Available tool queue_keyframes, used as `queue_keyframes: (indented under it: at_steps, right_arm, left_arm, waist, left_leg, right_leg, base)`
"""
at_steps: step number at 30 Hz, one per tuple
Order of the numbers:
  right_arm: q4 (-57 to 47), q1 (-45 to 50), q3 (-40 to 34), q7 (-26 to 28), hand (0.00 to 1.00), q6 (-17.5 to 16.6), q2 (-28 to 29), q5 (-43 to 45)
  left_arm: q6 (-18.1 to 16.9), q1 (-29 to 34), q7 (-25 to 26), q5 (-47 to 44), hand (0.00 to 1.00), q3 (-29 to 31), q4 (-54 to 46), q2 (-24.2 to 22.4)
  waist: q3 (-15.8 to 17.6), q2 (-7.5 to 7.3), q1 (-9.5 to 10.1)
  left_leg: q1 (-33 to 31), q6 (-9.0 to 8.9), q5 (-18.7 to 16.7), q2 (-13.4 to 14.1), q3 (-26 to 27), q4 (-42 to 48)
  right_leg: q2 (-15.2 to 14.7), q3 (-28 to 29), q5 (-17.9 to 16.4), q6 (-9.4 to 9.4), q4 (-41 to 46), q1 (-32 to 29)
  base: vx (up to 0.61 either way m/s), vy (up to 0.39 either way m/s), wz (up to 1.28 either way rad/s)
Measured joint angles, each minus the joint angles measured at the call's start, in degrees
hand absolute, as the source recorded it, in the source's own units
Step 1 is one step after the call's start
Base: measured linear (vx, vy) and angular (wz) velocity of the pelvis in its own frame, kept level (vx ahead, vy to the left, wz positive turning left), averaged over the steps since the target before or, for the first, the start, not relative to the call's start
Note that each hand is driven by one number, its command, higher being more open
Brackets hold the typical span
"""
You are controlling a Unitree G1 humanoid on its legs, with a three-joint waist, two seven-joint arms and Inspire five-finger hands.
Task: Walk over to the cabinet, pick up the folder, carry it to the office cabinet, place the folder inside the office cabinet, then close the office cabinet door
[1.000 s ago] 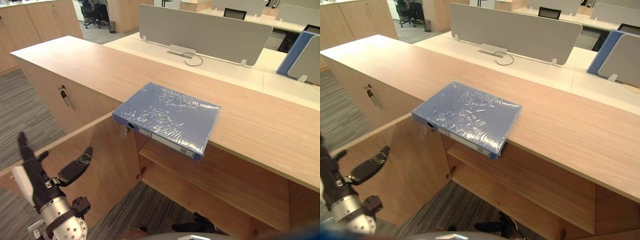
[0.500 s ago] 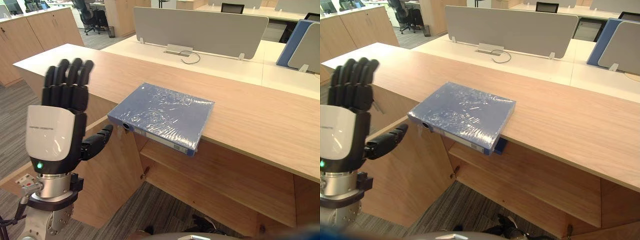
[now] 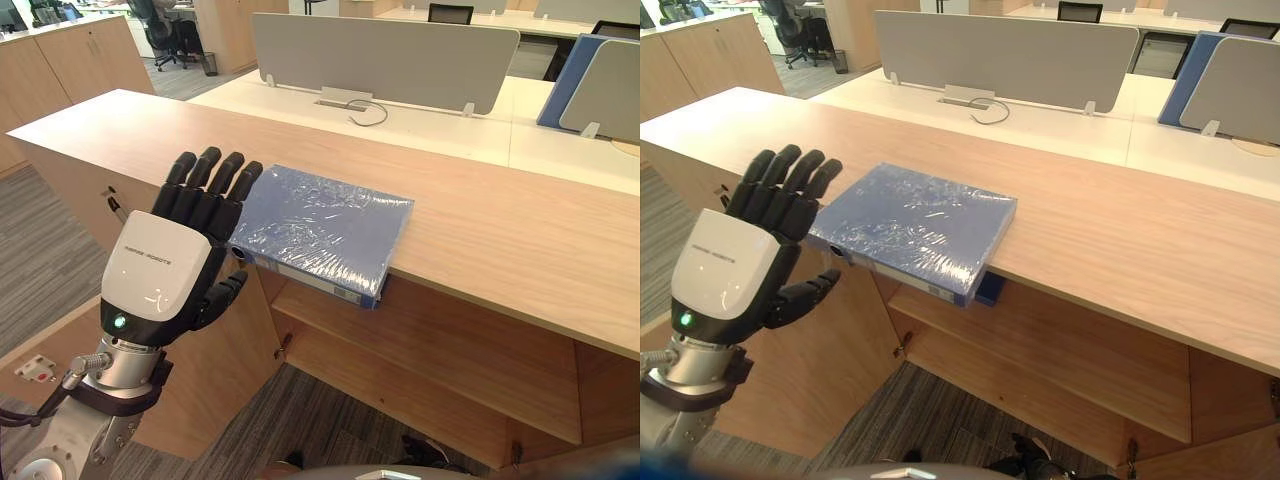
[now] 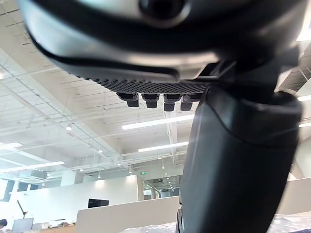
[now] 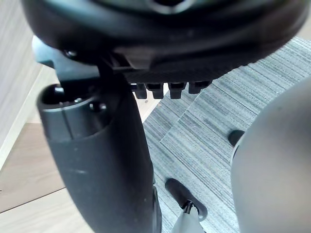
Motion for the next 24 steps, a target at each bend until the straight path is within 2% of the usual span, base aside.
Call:
queue_keyframes:
  at_steps: [13, 24]
  right_arm:
    - [-0.04, -0.06, 0.03, 0.0, 1.0, -0.65, 0.07, 0.01]
    - [-0.22, -0.11, 0.01, 0.01, 1.0, -0.9, 0.48, -0.01]
  left_arm:
    - [0.48, -2.73, -1.08, 0.01, 1.0, -5.32, 7.2, -0.18]
    - [5.05, -9.31, -1.06, 0.01, 1.0, -8.64, 14.62, -4.04]
  waist:
    - [-0.11, -0.18, -0.62]
    - [-0.55, -0.42, -2.05]
  left_leg:
    - [0.64, -0.03, -0.02, 0.56, 2.68, -0.31]
    - [1.26, -0.04, -0.02, 1.41, 4.95, -0.47]
  right_leg:
    - [0.0, 2.75, 0.02, -0.03, 1.16, -1.38]
    - [0.35, 5.07, 0.52, -0.52, 1.52, -2.17]
  base:
    - [-0.01, -0.014, -0.1]
    - [-0.02, -0.014, -0.11]
